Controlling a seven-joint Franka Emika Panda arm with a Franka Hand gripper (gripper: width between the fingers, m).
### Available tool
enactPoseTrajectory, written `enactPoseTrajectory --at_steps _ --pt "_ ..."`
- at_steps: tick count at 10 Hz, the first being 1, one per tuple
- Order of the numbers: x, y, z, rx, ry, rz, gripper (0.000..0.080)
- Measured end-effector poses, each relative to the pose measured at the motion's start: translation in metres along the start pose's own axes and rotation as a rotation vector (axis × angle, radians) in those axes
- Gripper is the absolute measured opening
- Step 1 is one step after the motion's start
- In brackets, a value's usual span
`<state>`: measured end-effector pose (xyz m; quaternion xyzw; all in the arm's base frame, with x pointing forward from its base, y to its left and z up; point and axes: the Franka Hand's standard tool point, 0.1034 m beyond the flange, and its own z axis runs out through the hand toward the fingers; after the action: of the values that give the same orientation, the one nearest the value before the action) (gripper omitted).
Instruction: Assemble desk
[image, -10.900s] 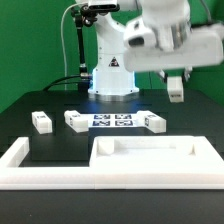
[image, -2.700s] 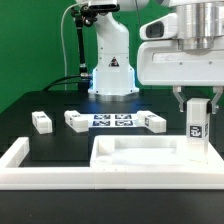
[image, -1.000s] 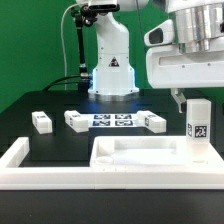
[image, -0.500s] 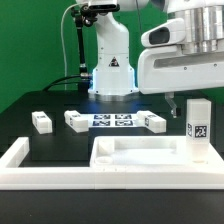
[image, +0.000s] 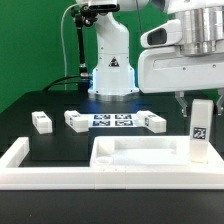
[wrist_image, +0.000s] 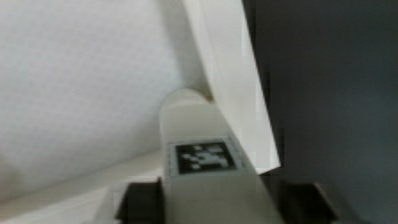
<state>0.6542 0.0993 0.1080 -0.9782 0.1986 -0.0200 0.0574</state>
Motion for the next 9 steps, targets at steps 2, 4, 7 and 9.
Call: enactPoseTrajectory --at_steps 2,4,7,9 --pt "-0.001 -0.002 0.000 0.001 0.000 0.199 0.0296" --pt "-0.003 -0.005 0.001 0.004 -0.001 0.471 0.0296" --pt "-0.001 -0.012 0.001 0.056 -0.028 0.984 0.0293" --pt "-0.001 -0.012 0.002 0.089 -0.027 1.107 0.0293"
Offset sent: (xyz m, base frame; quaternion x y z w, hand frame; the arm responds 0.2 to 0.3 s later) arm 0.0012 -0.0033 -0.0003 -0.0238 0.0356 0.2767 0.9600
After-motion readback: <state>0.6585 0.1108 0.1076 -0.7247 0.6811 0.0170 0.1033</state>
